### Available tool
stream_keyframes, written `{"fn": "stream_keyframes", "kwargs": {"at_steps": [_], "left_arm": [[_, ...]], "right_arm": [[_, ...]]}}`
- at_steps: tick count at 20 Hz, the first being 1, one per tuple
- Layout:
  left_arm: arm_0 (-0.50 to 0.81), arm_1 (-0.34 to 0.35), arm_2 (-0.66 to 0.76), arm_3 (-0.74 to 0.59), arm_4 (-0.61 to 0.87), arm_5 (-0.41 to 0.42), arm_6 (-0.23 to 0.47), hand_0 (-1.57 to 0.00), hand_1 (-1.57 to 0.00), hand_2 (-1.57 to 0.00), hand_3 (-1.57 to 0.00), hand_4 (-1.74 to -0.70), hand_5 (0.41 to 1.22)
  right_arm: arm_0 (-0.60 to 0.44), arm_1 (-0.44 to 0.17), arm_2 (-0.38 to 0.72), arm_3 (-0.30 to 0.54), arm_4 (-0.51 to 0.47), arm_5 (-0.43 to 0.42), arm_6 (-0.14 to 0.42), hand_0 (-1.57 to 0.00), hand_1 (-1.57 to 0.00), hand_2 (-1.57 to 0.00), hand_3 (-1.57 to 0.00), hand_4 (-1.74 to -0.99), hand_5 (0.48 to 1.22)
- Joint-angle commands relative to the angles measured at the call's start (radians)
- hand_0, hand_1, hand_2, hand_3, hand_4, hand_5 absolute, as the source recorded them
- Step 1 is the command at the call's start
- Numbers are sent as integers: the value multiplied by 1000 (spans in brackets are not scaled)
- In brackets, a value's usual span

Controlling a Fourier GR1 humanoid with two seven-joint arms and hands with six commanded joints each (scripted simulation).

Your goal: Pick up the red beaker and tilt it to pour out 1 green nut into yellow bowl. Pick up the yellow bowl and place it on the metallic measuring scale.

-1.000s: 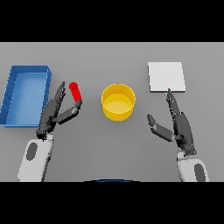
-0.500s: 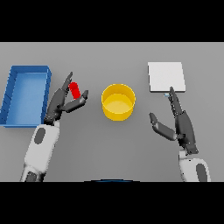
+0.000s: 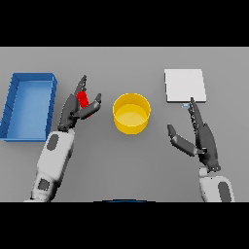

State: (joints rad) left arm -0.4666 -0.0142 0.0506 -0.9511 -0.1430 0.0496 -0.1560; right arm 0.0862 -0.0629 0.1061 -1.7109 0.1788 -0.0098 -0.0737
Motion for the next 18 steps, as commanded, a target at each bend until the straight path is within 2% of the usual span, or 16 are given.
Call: {"fn": "stream_keyframes", "kwargs": {"at_steps": [1,2,3,4,5,7,8,9,12,14,15,17,18], "left_arm": [[-8,-5,11,23,6,5,-24,-81,-94,-157,-133,-1364,761],[-14,-9,20,35,8,18,-43,-207,-230,-287,-254,-1401,787],[-18,-15,23,48,1,38,-50,-379,-406,-457,-518,-1410,874],[-29,-23,22,56,-16,75,-34,-551,-588,-662,-728,-1471,943],[-38,-22,12,64,-44,107,-13,-755,-783,-844,-884,-1519,999],[-38,-15,-13,64,-78,114,-31,-1049,-1067,-1106,-1058,-1589,1079],[-45,-14,-16,67,-79,114,-27,-1153,-1168,-1199,-1108,-1615,1107],[-56,-8,-11,72,-70,109,-26,-1237,-1248,-1273,-1154,-1636,1130],[-45,-11,-16,69,-75,108,-25,-1400,-1406,-1419,-1357,-1542,1174],[-45,-17,4,47,-24,70,-59,-1462,-1465,-1473,-1434,-1614,1165],[-45,-19,13,34,3,51,-67,-1483,-1486,-1493,-1462,-1639,1157],[-52,-16,26,-1,46,26,-61,-1515,-1517,-1521,-1501,-1676,1144],[-45,-12,25,-24,56,23,-62,-1526,-1528,-1531,-1515,-1689,1140]], "right_arm": [[-3,3,2,16,6,-2,1,1,1,1,1,-1242,645],[-3,5,4,9,8,-4,-3,1,1,1,1,-1240,645],[-9,-1,0,9,10,-5,1,1,1,1,1,-1236,647],[2,-3,6,-3,6,4,-12,1,1,1,1,-1237,648],[-9,6,7,8,11,-5,2,1,1,1,1,-1239,648],[-16,7,5,21,18,-12,16,1,1,1,1,-1239,648],[4,5,9,4,18,-8,-11,1,1,1,1,-1241,650],[1,3,4,9,14,-7,-13,1,1,1,1,-1242,650],[8,1,-1,-3,-9,6,-26,1,1,1,1,-1255,644],[-4,6,7,-2,5,-1,1,1,1,1,1,-1245,642],[5,-1,1,-1,1,0,-18,1,1,1,1,-1248,645],[-2,-4,1,-14,8,-4,4,1,1,1,1,-1238,643],[5,-4,3,-5,8,-2,-7,1,1,1,1,-1236,644]]}}
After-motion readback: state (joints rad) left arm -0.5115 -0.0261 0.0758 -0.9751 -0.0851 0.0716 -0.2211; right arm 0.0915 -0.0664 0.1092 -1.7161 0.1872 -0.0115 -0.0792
